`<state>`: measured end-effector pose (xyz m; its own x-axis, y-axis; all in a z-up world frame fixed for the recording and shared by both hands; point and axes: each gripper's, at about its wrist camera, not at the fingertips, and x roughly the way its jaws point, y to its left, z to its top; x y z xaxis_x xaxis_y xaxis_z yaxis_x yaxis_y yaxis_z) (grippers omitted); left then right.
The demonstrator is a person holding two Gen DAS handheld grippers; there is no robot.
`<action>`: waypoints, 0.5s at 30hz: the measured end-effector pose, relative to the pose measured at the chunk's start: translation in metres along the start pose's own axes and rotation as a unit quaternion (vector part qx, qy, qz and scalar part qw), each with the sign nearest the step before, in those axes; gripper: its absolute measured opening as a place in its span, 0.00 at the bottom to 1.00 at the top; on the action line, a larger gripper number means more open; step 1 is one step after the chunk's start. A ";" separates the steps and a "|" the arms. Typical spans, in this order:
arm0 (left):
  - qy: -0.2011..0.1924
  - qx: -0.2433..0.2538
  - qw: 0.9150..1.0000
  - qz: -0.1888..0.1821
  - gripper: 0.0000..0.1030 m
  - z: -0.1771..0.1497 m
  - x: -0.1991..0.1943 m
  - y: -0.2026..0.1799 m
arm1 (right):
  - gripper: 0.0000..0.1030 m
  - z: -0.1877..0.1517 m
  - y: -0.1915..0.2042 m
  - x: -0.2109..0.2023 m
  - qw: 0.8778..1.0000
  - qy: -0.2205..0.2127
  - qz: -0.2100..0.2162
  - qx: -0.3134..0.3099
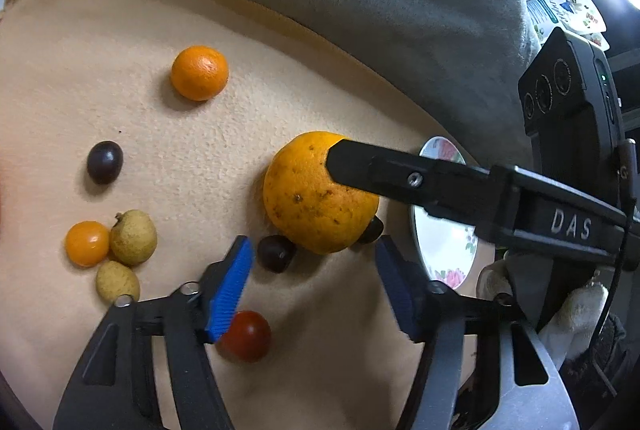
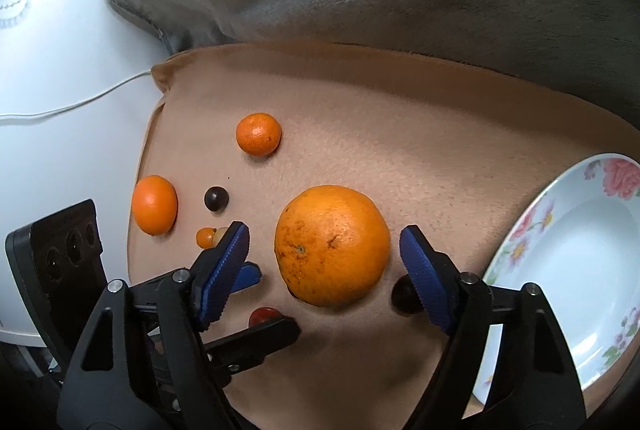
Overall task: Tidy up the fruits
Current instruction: 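Close the right gripper around the large orange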
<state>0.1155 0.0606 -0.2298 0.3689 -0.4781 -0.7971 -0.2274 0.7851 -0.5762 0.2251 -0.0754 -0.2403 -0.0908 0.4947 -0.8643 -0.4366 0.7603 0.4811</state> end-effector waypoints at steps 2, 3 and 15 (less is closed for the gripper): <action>0.001 -0.002 1.000 -0.001 0.57 0.000 -0.001 0.003 | 0.78 0.001 0.002 0.002 1.000 0.002 -0.004 -0.004; 0.001 -0.003 1.000 -0.002 0.57 0.001 -0.001 0.005 | 0.78 0.001 0.003 0.003 1.000 0.003 -0.005 -0.004; 0.009 -0.012 1.000 -0.009 0.52 0.008 -0.004 0.019 | 0.73 0.004 0.003 0.011 1.000 0.013 -0.010 -0.003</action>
<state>0.1168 0.0807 -0.2362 0.3570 -0.4996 -0.7893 -0.2426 0.7663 -0.5949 0.2262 -0.0658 -0.2480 -0.1062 0.4681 -0.8772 -0.4440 0.7671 0.4631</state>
